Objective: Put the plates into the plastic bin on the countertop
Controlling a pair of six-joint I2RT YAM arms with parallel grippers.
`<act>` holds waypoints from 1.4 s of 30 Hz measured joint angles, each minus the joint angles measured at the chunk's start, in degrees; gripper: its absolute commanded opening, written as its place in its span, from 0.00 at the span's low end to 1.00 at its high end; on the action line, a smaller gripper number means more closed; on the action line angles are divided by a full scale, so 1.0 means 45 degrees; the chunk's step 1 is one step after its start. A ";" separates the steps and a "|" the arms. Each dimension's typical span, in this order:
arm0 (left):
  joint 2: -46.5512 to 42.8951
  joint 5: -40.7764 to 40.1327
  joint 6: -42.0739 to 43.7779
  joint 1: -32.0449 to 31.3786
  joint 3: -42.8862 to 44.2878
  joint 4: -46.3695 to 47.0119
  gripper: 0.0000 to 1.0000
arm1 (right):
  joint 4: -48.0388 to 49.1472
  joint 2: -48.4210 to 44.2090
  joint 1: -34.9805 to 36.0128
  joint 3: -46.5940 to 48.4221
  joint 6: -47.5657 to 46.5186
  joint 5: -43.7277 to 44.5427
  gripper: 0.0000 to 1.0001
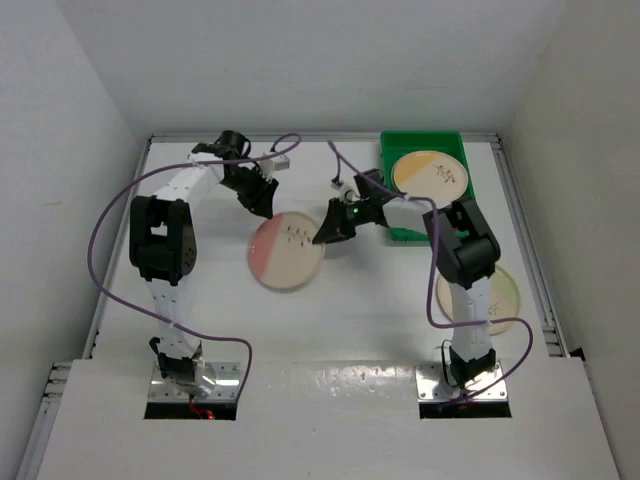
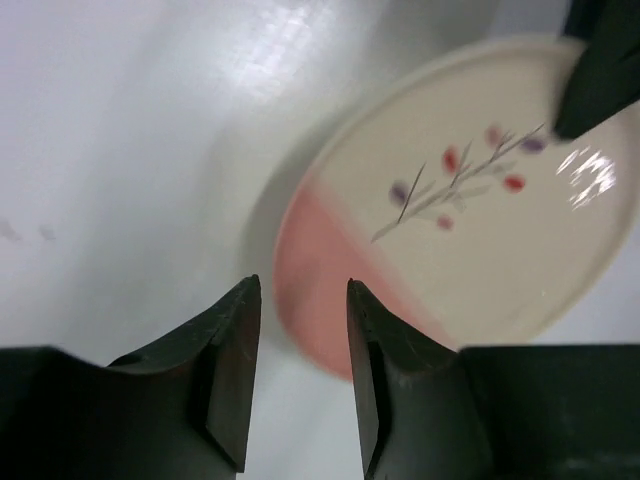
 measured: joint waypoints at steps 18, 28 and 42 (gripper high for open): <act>-0.0005 -0.1054 -0.1627 0.0957 0.0695 0.1146 0.46 | 0.3089 -0.4969 -0.9292 -0.4158 0.4959 0.5527 0.00; -0.0005 -0.1205 -0.1685 0.0957 0.0680 0.1205 0.46 | 0.2361 -0.4857 -0.9209 -0.3803 0.4954 0.6173 0.30; -0.0005 -0.1263 -0.1729 0.0957 0.0680 0.1239 0.46 | -0.2497 -0.4318 -0.8388 -0.1360 0.1671 0.9525 0.47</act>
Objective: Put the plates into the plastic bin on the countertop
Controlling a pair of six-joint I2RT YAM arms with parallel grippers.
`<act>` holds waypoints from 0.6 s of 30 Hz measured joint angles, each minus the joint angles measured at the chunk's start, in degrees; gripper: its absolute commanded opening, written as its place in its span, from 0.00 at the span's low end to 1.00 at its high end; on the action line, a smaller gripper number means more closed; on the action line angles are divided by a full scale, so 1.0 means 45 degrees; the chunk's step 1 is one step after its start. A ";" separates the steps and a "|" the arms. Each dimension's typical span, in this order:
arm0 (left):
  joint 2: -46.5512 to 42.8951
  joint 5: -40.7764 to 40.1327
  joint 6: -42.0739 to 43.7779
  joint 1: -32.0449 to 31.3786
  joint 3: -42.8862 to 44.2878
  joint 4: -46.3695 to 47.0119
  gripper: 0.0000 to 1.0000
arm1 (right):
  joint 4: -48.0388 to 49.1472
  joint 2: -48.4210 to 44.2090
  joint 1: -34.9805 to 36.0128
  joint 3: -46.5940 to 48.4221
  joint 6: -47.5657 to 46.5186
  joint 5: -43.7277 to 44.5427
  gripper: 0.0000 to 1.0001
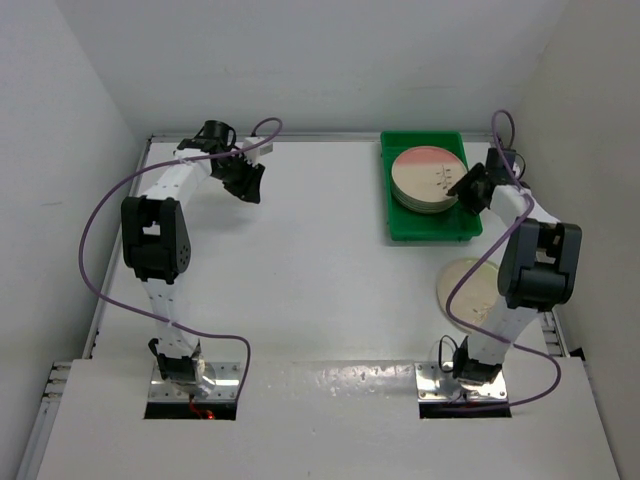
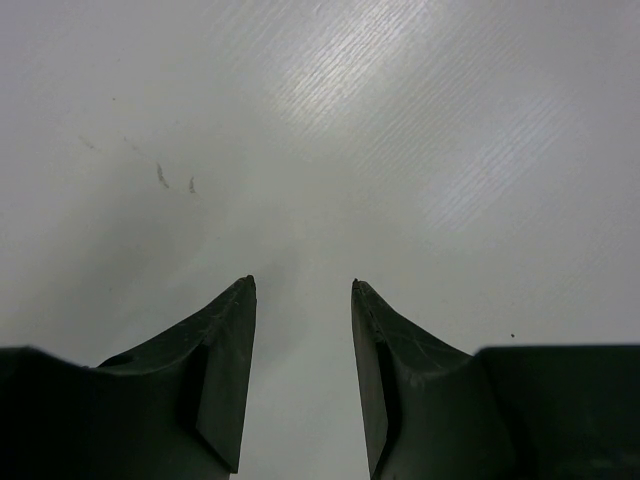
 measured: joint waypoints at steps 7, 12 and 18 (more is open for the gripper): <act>0.0000 -0.0024 -0.0005 0.0000 0.0000 0.0005 0.46 | -0.1112 0.0816 0.0243 0.1399 -0.1598 0.0714 0.26; 0.0000 -0.0316 0.0005 -0.0015 -0.0024 0.0019 0.46 | -0.1559 -0.0597 0.0384 0.0102 -0.1875 0.2492 0.66; -0.0015 -0.0355 0.0005 -0.0073 -0.0170 0.0136 0.46 | -0.2244 -0.6042 -0.1894 -0.4891 -0.0646 0.4216 0.13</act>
